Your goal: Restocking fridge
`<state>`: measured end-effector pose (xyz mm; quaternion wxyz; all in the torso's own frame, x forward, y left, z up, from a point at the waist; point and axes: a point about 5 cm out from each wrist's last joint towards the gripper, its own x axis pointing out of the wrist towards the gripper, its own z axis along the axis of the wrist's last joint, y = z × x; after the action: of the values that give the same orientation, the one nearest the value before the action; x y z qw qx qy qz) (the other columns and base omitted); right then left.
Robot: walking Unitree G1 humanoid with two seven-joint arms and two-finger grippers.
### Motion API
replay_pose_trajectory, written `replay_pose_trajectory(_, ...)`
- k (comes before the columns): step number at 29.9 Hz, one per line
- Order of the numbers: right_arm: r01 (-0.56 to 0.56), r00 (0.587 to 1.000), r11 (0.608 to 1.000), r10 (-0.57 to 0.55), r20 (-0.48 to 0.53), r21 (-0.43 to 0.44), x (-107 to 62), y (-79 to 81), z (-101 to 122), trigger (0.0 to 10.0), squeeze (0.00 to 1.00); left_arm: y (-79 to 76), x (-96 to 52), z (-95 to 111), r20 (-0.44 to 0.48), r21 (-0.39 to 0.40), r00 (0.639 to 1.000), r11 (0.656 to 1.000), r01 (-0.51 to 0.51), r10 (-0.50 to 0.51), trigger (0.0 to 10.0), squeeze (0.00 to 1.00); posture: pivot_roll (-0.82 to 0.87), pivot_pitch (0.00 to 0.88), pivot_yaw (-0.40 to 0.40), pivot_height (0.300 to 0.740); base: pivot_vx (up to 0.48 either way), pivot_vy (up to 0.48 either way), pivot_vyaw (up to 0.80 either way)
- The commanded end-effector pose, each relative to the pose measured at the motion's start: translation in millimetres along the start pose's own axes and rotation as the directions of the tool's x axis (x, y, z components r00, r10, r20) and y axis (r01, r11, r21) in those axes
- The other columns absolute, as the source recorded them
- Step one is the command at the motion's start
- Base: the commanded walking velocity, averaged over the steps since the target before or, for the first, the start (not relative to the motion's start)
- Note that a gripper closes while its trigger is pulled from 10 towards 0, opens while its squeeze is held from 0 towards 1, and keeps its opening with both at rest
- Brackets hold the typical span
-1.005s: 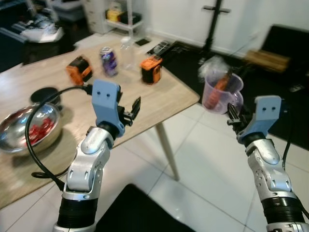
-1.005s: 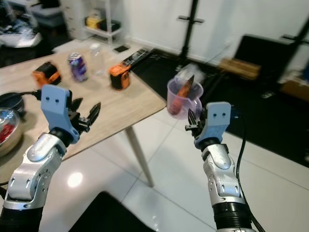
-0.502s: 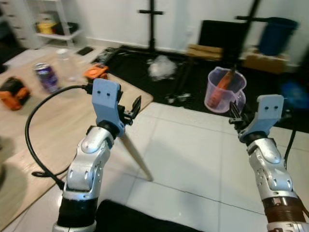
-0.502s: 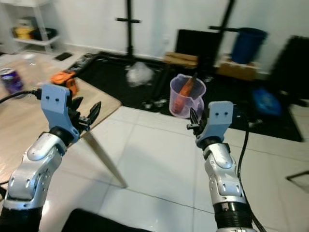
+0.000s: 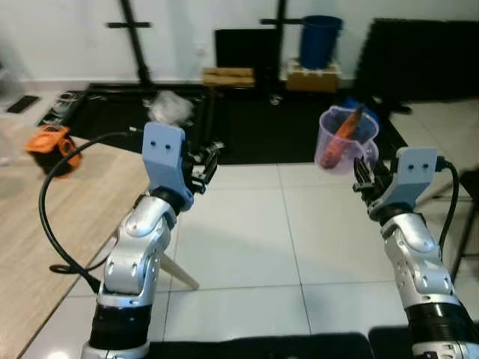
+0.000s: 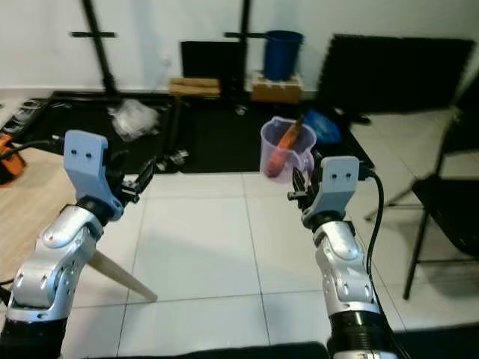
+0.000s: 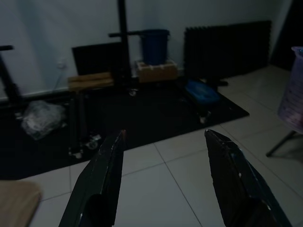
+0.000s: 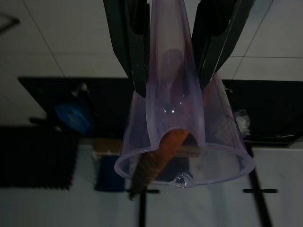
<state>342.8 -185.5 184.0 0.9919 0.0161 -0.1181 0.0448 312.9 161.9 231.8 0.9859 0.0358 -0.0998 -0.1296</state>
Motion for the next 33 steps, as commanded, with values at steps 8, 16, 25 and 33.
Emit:
replay_pose_trajectory(8,0.008,1.0,1.0,-0.008,0.023,0.0,-0.1,-3.4,4.0,10.0,0.0,-2.2,1.7,-1.2,0.001,-0.001,1.0,1.0,0.014,-0.014,10.0,0.0,0.04,0.143,-0.006,0.74,0.0,0.0,-0.8)
replay_pose_trajectory(16,0.006,1.0,1.0,-0.006,0.024,-0.001,0.4,-3.3,4.3,10.0,0.0,-2.5,2.6,-1.1,0.005,-0.002,1.0,1.0,0.016,-0.016,10.0,0.0,0.04,0.14,-0.007,0.74,0.0,0.0,-0.8)
replay_pose_trajectory(25,0.007,1.0,1.0,-0.006,0.023,0.0,0.4,-3.2,4.2,10.0,0.0,-2.9,3.3,-0.4,0.009,-0.003,1.0,1.0,0.018,-0.017,10.0,0.0,0.03,0.142,-0.006,0.74,0.0,0.0,-0.8)
replay_pose_trajectory(33,0.008,1.0,1.0,-0.008,0.023,0.0,0.5,-3.3,4.2,10.0,0.0,-2.9,3.6,0.1,0.012,-0.005,1.0,1.0,0.018,-0.018,10.0,0.0,0.04,0.142,-0.008,0.74,0.0,0.0,-0.8)
